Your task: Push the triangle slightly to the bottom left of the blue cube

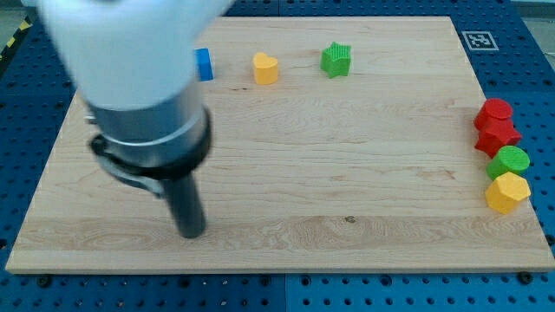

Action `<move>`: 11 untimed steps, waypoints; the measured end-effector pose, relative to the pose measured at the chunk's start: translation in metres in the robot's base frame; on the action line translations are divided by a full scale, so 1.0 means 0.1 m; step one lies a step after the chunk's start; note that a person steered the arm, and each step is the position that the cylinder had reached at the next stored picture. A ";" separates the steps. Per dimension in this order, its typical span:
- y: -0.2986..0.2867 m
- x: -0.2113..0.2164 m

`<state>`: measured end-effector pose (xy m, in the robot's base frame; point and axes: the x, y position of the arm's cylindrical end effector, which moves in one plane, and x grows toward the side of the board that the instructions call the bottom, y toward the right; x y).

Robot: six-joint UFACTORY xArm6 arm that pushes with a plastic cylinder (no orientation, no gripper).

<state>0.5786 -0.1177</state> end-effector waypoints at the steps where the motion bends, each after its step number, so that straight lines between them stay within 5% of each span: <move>1: -0.44 -0.16; 7: -1.63 -1.00; 9: -1.53 -1.55; 11: -0.97 -1.55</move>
